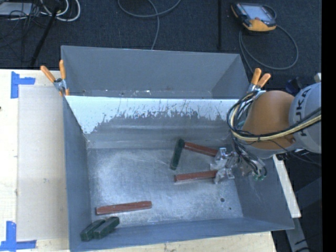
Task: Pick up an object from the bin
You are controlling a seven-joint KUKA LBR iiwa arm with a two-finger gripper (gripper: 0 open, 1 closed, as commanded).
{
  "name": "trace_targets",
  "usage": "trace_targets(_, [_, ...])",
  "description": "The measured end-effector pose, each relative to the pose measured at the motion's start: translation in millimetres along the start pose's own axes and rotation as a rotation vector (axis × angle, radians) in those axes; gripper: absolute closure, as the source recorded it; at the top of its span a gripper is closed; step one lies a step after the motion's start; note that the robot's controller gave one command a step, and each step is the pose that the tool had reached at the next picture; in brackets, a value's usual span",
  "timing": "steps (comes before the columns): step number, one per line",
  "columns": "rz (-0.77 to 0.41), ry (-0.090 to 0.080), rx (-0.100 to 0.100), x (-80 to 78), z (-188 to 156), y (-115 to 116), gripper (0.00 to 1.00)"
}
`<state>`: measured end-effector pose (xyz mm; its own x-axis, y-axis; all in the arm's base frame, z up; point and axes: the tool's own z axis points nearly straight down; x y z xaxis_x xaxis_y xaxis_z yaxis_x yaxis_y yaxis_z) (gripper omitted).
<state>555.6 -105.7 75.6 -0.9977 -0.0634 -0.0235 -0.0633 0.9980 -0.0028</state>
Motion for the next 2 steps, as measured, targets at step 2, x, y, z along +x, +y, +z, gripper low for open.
trace_targets(2, [0.001,0.019,-0.003,2.1,-7.6,0.3,1.00])
